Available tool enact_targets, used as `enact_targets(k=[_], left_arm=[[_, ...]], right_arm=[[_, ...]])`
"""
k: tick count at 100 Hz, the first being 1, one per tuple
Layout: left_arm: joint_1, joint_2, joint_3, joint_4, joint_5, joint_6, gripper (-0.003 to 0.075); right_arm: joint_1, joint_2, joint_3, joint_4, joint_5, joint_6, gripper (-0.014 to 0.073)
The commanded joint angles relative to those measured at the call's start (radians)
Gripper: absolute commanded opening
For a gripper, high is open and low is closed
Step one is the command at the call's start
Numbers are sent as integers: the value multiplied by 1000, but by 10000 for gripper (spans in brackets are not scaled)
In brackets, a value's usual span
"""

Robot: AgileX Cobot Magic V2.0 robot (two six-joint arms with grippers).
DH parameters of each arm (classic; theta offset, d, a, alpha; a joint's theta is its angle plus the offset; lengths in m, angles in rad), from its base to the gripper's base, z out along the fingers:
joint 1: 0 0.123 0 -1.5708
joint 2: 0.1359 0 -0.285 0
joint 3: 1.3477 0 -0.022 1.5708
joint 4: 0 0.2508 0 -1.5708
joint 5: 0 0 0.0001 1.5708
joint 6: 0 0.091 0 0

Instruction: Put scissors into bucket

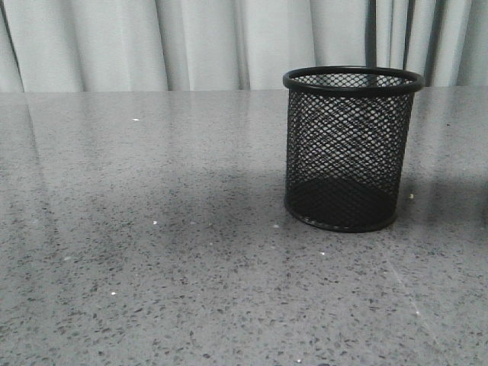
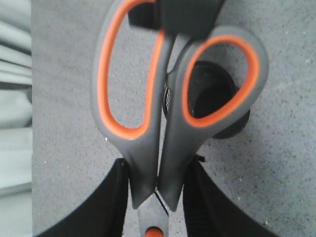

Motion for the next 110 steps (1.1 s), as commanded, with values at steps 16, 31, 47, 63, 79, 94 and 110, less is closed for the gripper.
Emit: enact_targets(k=[16,31,47,63,79,94,110], left_arm=[[-37,-29,-32,-11,-93,-21,-8],[-37,-29,-32,-11,-93,-23,-8],[-37,-29,-32,-29,-93,-23,-2],[-37,-29,-32,-50,-89,-23,158],[-37,-36,-34,-50,-91,-31,528],[-32,-66,-34,-33,-100,-73,590],[-32,-120,-34,15,-102,-80,535]], right_arm=[[0,53,-34,136,16,-62,424],[0,71,-34,174,28,-108,347],[0,71,-34,213,36,-157,56],[0,71,-34,214,41,-174,-74],[0,71,-34,214,43,-184,-73],[0,71,-59,167,35,-191,-61],[-3,41,-153,12,37,-145,-43]])
